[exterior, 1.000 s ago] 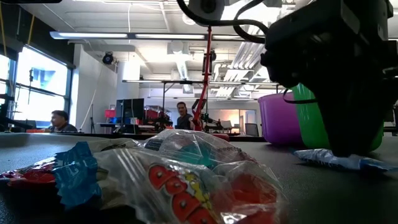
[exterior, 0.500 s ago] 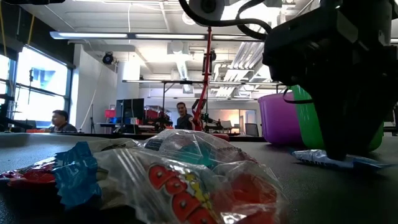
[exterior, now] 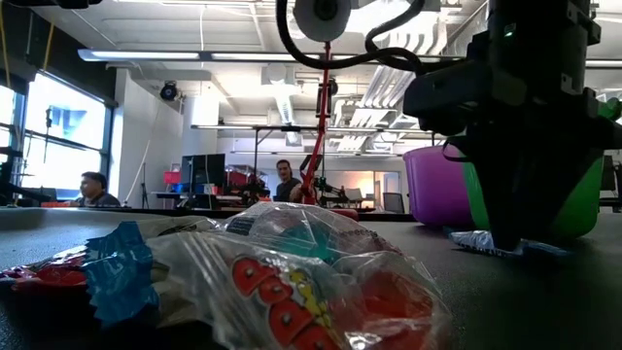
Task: Organize candy in baskets
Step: Put the white chocolate bar into the green bucket, then put the red candy into the white bucket
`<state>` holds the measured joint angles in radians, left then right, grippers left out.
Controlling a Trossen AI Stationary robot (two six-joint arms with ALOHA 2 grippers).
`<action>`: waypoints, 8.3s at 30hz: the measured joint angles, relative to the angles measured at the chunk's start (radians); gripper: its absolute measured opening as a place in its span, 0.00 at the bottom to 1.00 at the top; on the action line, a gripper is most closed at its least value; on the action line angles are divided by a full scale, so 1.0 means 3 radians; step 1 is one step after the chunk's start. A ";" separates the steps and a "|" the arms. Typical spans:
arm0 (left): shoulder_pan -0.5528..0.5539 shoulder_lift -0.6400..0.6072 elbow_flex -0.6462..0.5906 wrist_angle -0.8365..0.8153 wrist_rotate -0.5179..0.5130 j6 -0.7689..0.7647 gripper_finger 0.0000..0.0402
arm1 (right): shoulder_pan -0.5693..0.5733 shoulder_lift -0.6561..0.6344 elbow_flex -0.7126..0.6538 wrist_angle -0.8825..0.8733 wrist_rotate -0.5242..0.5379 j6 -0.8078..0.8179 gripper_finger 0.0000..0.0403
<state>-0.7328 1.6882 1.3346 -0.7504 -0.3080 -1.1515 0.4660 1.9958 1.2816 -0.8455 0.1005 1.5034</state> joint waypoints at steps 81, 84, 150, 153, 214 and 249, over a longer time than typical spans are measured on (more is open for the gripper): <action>0.1923 -0.0521 0.0001 -0.1100 -0.0135 0.0828 0.27 | -0.1800 -0.1148 0.1952 -0.2419 0.1532 -0.3354 0.00; 0.2094 -0.0521 0.0001 -0.1102 -0.0134 0.0923 0.27 | -0.1934 -0.1159 0.1952 -0.2419 0.1700 -0.3489 0.00; 0.3003 -0.1223 0.0000 -0.1433 -0.0232 0.2080 0.27 | 0.0083 -0.2027 0.0547 -0.2417 0.1235 0.0536 0.00; 0.3023 -0.1264 0.0000 -0.1404 -0.0334 0.2039 0.27 | 0.0068 -0.2278 0.0195 -0.2415 0.1236 0.0557 0.00; 0.0072 -0.0570 -0.0001 -0.1198 0.0922 0.0406 0.27 | 0.0083 -0.1281 -0.0727 0.2309 0.0399 -0.0217 0.30; -0.0510 -0.0572 -0.0001 -0.1250 -0.0210 -0.0690 0.27 | 0.0145 0.0227 0.0656 0.1027 0.0312 0.0952 0.30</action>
<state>-0.8860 1.5166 1.3344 -1.1255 -0.3711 -1.3586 0.5095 2.0638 1.4784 -0.5375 0.1941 1.7891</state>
